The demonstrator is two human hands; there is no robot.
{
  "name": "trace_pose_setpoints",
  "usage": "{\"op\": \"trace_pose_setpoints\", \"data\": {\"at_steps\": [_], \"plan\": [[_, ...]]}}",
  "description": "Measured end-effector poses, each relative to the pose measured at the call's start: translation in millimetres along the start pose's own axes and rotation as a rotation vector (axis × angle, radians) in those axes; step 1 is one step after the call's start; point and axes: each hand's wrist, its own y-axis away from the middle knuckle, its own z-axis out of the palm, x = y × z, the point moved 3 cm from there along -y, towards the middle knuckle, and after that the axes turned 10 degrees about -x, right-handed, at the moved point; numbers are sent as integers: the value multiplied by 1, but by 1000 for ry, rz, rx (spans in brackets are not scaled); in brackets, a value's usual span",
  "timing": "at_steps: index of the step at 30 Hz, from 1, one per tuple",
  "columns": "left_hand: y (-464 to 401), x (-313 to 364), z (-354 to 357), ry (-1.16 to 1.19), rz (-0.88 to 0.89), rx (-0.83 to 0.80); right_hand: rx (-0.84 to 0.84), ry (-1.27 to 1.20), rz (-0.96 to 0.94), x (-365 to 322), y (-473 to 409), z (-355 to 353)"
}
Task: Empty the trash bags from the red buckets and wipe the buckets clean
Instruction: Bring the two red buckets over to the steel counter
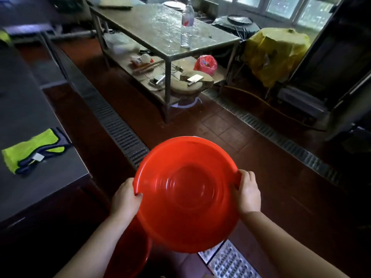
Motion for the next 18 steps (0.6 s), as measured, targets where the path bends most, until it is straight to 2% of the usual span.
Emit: {"op": "trace_pose_setpoints", "data": {"at_steps": [6, 9, 13, 18], "plan": [[-67, 30, -23, 54, -73, 153, -47, -94, -195, -32, -125, 9], [-90, 43, -37, 121, -117, 268, -85, -136, -350, -58, -190, 15], [-100, 61, -64, 168, -128, 466, -141, -152, -542, -109, -267, 19], [-102, 58, -111, 198, -230, 658, -227, -222, -746, -199, -326, 39]]}}
